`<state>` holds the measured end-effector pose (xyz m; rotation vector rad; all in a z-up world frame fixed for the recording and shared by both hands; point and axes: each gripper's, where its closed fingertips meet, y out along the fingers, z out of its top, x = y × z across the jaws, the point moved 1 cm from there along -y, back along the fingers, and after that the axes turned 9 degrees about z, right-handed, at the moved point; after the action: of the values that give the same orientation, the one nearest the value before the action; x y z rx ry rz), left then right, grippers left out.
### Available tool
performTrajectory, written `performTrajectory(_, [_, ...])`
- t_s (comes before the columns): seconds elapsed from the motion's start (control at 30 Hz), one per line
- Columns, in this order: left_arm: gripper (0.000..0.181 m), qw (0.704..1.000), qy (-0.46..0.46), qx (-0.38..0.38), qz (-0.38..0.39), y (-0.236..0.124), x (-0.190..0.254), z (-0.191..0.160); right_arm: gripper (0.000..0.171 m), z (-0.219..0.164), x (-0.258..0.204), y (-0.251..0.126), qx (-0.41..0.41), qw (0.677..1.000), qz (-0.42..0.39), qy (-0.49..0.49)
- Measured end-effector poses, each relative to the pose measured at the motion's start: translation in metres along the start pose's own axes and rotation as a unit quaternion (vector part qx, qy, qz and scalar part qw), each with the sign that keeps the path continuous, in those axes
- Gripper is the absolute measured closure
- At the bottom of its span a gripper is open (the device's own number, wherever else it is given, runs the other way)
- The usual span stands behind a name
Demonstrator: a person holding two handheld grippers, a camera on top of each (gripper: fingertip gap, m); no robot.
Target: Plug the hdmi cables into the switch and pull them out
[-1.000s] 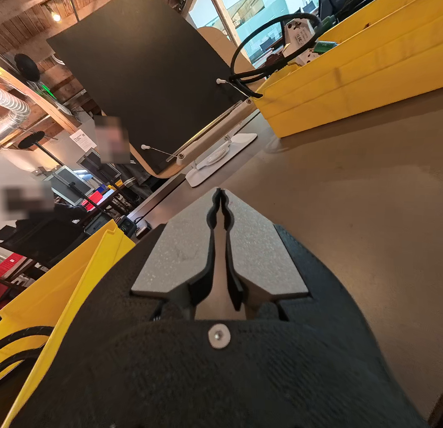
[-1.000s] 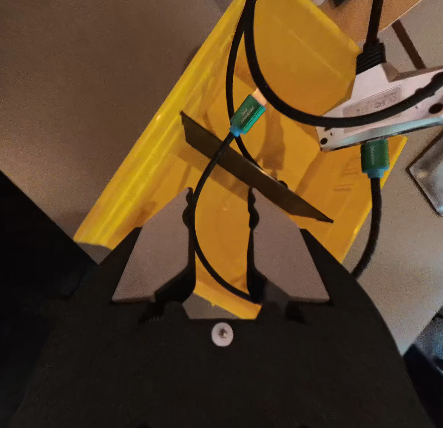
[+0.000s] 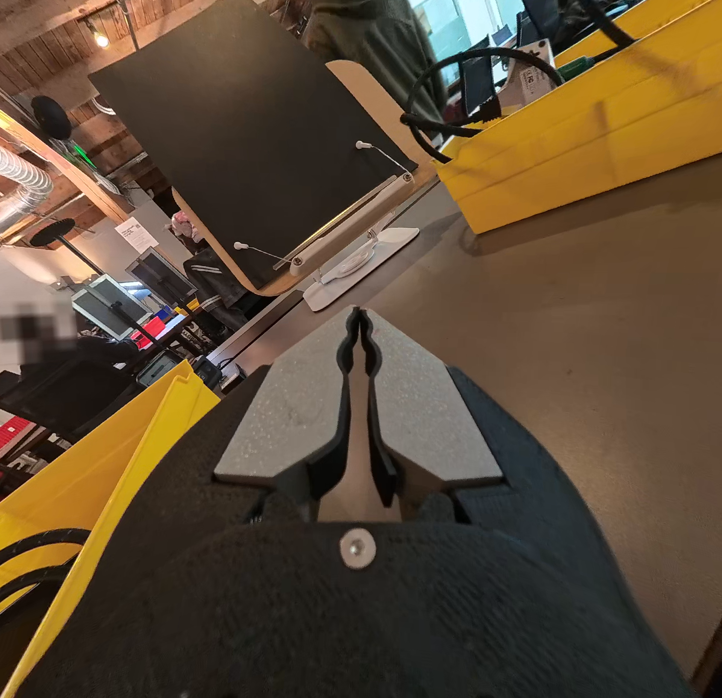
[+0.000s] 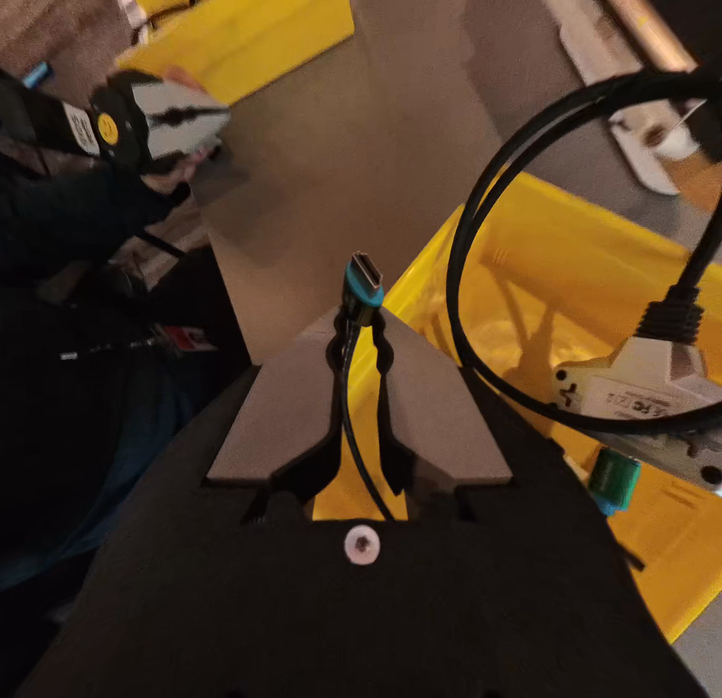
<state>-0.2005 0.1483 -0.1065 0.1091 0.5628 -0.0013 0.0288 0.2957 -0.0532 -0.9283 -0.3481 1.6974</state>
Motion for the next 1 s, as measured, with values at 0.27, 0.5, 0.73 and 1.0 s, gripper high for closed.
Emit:
performTrajectory(0.27, [0.181,1.0,-0.008,0.001,0.004,0.0,-0.003,0.0,0.163,0.103,0.059,-0.148,0.483,0.873,-0.035,0.054])
performTrajectory(0.5, [0.181,1.0,-0.016,0.008,0.008,-0.001,-0.005,0.002,0.162,0.02,0.158,-0.093,0.259,0.9,-0.343,0.068])
performTrajectory(0.73, [0.181,1.0,-0.006,0.004,0.004,0.0,-0.002,0.001,0.16,-0.016,0.163,-0.021,-0.157,0.876,-0.441,-0.121])
performTrajectory(1.0, [0.181,1.0,-0.017,0.004,0.009,0.0,-0.006,0.001,0.162,-0.046,0.165,0.017,-0.291,0.896,-0.336,-0.02])
